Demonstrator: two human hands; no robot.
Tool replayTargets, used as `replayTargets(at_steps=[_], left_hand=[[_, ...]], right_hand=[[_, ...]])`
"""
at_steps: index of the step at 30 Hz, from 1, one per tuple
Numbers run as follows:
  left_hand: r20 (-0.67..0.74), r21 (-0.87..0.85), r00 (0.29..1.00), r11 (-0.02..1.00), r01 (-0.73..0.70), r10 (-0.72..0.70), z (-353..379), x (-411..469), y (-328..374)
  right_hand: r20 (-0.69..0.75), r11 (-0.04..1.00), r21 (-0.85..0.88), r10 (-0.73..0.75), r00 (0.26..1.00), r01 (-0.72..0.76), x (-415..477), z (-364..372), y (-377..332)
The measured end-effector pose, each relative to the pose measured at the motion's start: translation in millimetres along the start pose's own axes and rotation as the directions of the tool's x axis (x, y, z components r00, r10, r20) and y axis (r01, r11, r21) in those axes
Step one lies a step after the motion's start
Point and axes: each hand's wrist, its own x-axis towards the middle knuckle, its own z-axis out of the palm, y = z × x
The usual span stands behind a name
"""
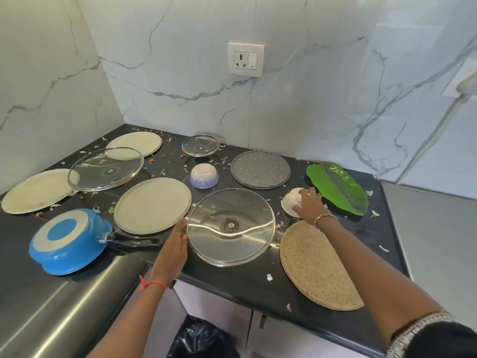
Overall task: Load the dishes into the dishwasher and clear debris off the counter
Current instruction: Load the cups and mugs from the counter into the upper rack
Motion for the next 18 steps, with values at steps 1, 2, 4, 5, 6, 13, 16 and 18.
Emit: replayTargets(at_steps=[1, 2, 4, 5, 6, 13, 16, 18], left_hand=[[-0.015, -0.013, 0.999, 0.999, 0.029, -0.029, 1, -2, -6], [-0.025, -0.011, 0.998, 0.998, 0.061, -0.062, 3, -3, -12], [-0.022, 0.015, 0.994, 0.994, 0.111, -0.111, 7, -7, -20], [-0.005, 0.039, 0.994, 0.994, 0.106, -0.106, 9, -9, -22], [0.010, 0.059, 0.996, 0.995, 0.084, -0.084, 11, -10, -25], [0.033, 0.252, 0.997, 0.965, -0.073, 0.067, 19, -11, -45], [0.037, 0.284, 0.995, 0.954, -0.100, 0.093, 19, -11, -46], [0.040, 0.296, 0.994, 0.949, -0.106, 0.098, 19, -10, -45]], right_hand=[[0.015, 1.000, -0.008, 0.012, 1.000, -0.012, 8, 1, 0], [0.033, 1.000, -0.013, 0.027, 0.999, -0.026, 15, 2, 0], [0.061, 0.998, -0.011, 0.060, 0.996, -0.060, 27, 4, 0], [0.078, 0.997, 0.005, 0.079, 0.994, -0.080, 32, 6, 1], [0.095, 0.995, 0.024, 0.096, 0.991, -0.099, 37, 7, 2], [0.140, 0.985, 0.073, 0.144, 0.980, -0.155, 57, 14, 4], [0.125, 0.987, 0.072, 0.133, 0.983, -0.142, 57, 12, 4], [0.097, 0.989, 0.069, 0.123, 0.988, -0.130, 54, 8, 3]])
